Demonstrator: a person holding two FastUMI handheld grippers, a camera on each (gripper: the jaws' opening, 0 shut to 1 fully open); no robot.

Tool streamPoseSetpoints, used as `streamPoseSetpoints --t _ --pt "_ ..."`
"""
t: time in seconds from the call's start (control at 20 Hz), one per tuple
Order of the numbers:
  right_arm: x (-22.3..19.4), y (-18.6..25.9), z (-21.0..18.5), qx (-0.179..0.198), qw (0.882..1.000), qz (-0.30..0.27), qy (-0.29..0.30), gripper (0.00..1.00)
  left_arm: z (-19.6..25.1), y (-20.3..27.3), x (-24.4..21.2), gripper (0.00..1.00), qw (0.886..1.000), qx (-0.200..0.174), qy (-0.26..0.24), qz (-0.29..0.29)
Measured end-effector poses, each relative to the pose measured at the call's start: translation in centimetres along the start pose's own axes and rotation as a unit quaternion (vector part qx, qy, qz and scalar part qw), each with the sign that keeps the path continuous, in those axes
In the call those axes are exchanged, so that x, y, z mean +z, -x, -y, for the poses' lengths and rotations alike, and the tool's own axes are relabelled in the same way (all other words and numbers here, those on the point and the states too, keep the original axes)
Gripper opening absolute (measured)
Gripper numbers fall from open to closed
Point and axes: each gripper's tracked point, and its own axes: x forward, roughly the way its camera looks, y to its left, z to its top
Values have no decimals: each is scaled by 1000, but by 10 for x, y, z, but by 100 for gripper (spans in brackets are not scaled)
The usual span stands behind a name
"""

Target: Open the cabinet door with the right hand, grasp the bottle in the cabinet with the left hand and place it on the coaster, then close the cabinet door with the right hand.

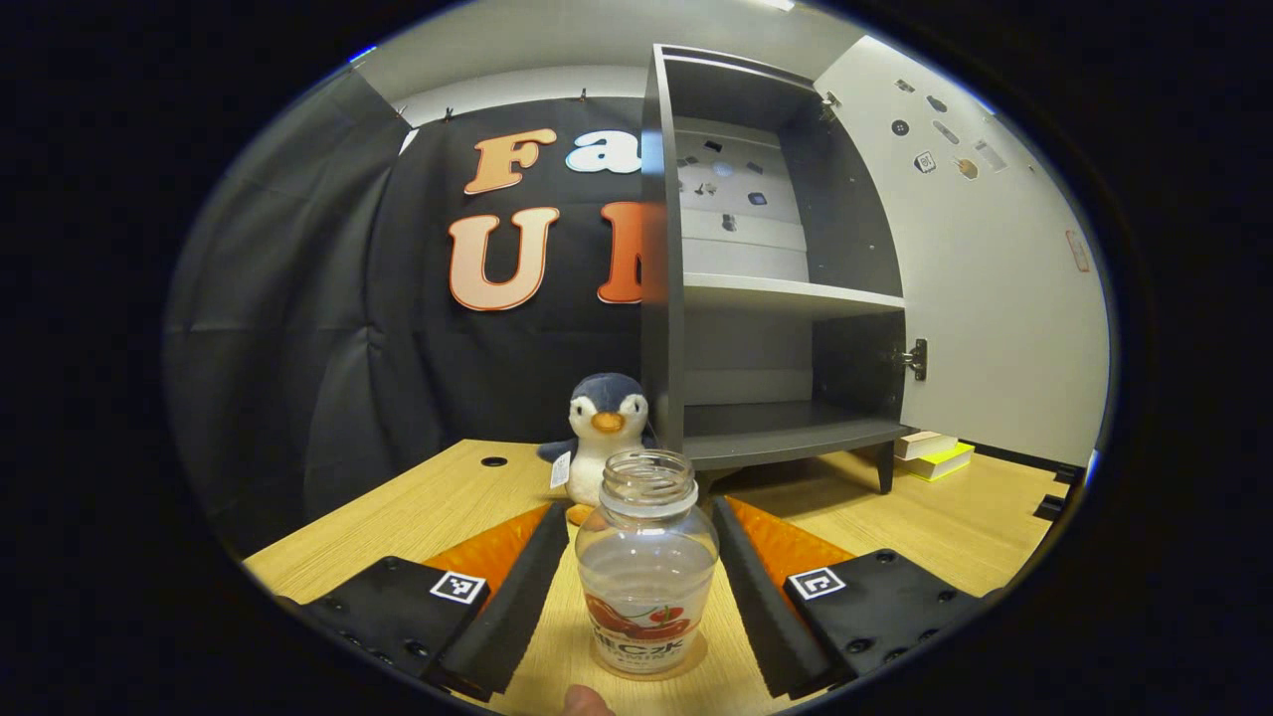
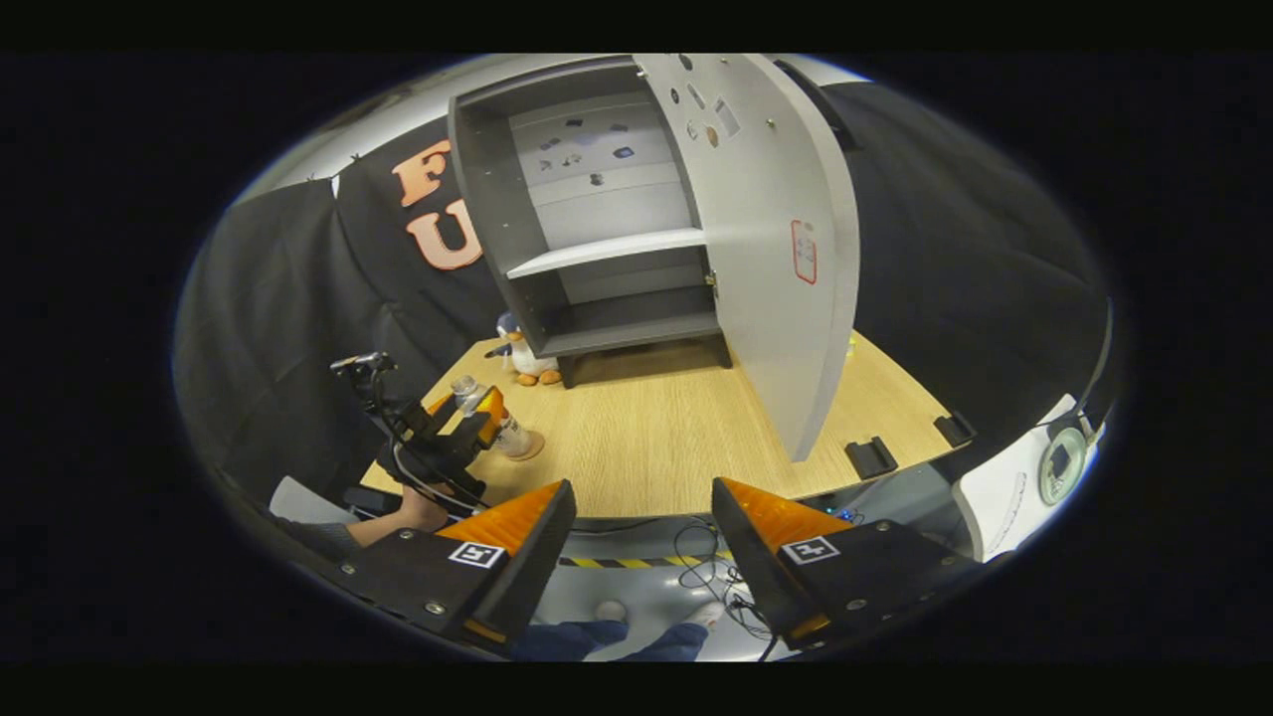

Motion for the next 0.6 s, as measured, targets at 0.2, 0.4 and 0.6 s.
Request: streamPoseSetpoints --t 0.2,0.4,0.6 --pt "1 0 -1 2 1000 3 0 86 -2 1 7 95 1000 1 2 4" --pt "4 1 -3 8 1000 10 -7 86 -2 8 18 95 1000 -1 1 8" --pt "11 0 -6 14 1000 24 -14 86 3 15 40 95 1000 -10 -12 20"
